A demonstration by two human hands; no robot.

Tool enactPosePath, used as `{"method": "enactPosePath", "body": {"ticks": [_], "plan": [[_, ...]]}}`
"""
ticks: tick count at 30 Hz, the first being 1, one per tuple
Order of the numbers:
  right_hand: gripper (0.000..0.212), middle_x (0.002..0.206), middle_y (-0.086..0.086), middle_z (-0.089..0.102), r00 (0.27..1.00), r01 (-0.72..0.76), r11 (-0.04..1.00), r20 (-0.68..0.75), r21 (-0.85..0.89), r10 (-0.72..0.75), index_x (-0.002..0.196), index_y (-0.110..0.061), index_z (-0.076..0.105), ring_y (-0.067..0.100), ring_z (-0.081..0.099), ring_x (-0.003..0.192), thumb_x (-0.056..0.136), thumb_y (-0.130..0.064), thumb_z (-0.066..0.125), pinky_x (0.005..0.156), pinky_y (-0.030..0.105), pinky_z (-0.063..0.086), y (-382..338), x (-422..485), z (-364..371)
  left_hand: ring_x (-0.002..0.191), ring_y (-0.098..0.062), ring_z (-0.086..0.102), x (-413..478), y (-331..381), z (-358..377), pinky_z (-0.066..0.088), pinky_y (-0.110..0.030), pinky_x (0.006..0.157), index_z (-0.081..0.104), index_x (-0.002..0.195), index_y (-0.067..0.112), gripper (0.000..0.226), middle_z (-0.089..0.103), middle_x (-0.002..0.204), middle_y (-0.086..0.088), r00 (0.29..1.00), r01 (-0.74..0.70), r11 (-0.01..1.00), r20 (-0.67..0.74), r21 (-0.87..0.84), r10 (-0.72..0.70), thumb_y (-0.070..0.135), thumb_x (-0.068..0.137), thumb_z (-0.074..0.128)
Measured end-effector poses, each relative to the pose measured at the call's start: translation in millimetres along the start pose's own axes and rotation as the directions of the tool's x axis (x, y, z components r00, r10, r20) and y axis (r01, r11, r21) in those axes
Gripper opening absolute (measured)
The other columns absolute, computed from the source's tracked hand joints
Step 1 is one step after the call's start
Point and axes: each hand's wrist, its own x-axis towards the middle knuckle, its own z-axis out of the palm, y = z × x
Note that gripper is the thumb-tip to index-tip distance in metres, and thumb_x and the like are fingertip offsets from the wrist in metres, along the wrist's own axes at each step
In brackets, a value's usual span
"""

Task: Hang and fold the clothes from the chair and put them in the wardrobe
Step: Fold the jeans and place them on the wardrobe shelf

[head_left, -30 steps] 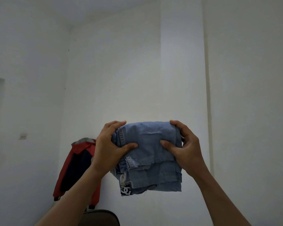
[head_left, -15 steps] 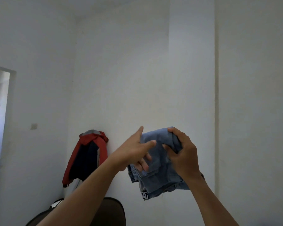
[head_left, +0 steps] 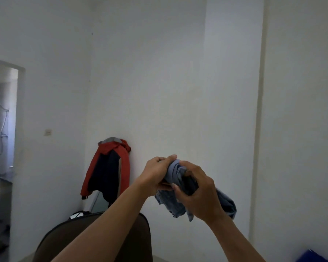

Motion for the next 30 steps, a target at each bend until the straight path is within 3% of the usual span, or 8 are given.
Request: {"method": "enactPosePath", "body": {"ticks": [4, 10, 16, 20, 22, 25, 27, 30], "plan": [[0.036, 0.076, -0.003, 0.073, 0.948, -0.316, 0.937, 0.000, 0.152, 0.319, 0.126, -0.018, 0.061, 0.013, 0.072, 0.071, 0.091, -0.022, 0.070, 0.068, 0.030, 0.061, -16.2, 3.7, -1.6, 0.088, -0.029, 0.073, -0.3, -20.1, -4.4, 0.061, -0.039, 0.064, 0.057, 0.123, 0.011, 0.038, 0.070, 0.106, -0.015, 1.000, -0.007, 0.995, -0.003, -0.095, 0.007, 0.023, 0.090, 0.072], [0.008, 0.062, 0.010, 0.067, 0.775, -0.632, 0.768, 0.093, 0.105, 0.625, 0.097, -0.022, 0.070, 0.024, 0.064, 0.055, 0.094, -0.030, 0.066, 0.061, 0.048, 0.059, -9.3, 11.6, -3.3, 0.098, -0.033, 0.070, -4.5, -53.4, -15.3, 0.062, -0.042, 0.074, 0.057, 0.129, 0.032, 0.057, 0.054, 0.129, -0.012, 0.997, -0.060, 0.997, 0.053, -0.056, 0.063, 0.011, 0.081, 0.079], [0.011, 0.085, -0.004, 0.072, 0.703, -0.695, 0.710, 0.103, -0.111, 0.704, 0.097, -0.023, 0.073, 0.010, 0.067, 0.074, 0.093, -0.031, 0.065, 0.065, 0.022, 0.050, 12.6, -16.7, -12.0, 0.113, -0.033, 0.063, -21.9, -78.8, -30.7, 0.059, -0.048, 0.087, 0.061, 0.128, 0.032, 0.060, 0.049, 0.134, -0.002, 0.960, -0.147, 0.981, 0.222, -0.124, 0.172, -0.007, 0.083, 0.070], [0.021, 0.104, -0.014, 0.067, 0.655, -0.751, 0.653, 0.014, -0.096, 0.755, 0.106, -0.029, 0.072, 0.002, 0.064, 0.091, 0.087, -0.035, 0.075, 0.082, 0.022, 0.051, 20.5, -63.3, -42.9, 0.117, -0.037, 0.062, -31.0, -91.9, -36.2, 0.055, -0.054, 0.091, 0.062, 0.128, 0.032, 0.064, 0.047, 0.139, -0.001, 0.930, -0.148, 0.961, 0.297, -0.234, 0.216, -0.010, 0.081, 0.068], [0.037, 0.120, -0.019, 0.057, 0.587, -0.809, 0.587, 0.019, -0.018, 0.810, 0.113, -0.036, 0.068, -0.005, 0.057, 0.103, 0.079, -0.044, 0.081, 0.090, 0.025, 0.048, 13.7, -87.5, -68.4, 0.120, -0.035, 0.061, -37.0, -97.5, -34.9, 0.057, -0.050, 0.090, 0.061, 0.129, 0.031, 0.066, 0.045, 0.142, 0.000, 0.910, -0.157, 0.943, 0.328, -0.295, 0.254, -0.006, 0.075, 0.067], [0.045, 0.132, -0.003, 0.059, 0.481, -0.856, 0.424, 0.154, 0.297, 0.863, 0.123, -0.031, 0.064, 0.016, 0.069, 0.107, 0.080, -0.034, 0.079, 0.086, 0.033, 0.057, -9.4, -113.5, -104.0, 0.121, -0.038, 0.059, -50.3, -104.3, -24.4, 0.061, -0.043, 0.080, 0.059, 0.129, 0.027, 0.064, 0.046, 0.143, -0.002, 0.889, -0.127, 0.906, 0.358, -0.404, 0.284, -0.003, 0.073, 0.065], [0.047, 0.135, 0.004, 0.059, 0.489, -0.791, 0.347, 0.179, 0.504, 0.854, 0.129, -0.022, 0.061, 0.024, 0.068, 0.112, 0.084, -0.018, 0.072, 0.081, 0.032, 0.059, -28.7, -124.6, -122.7, 0.118, -0.041, 0.060, -62.4, -106.5, -11.3, 0.061, -0.044, 0.077, 0.059, 0.123, 0.024, 0.056, 0.047, 0.141, -0.009, 0.875, -0.100, 0.890, 0.387, -0.445, 0.292, 0.005, 0.072, 0.073], [0.050, 0.137, 0.008, 0.059, 0.504, -0.738, 0.375, 0.088, 0.560, 0.859, 0.129, -0.019, 0.062, 0.030, 0.066, 0.115, 0.081, -0.009, 0.072, 0.082, 0.036, 0.059, -59.0, -134.6, -147.8, 0.108, -0.041, 0.066, -85.0, -103.2, 12.7, 0.061, -0.045, 0.073, 0.059, 0.107, 0.022, 0.061, 0.055, 0.133, -0.016, 0.878, -0.088, 0.905, 0.396, -0.417, 0.268, 0.031, 0.057, 0.094]]}}
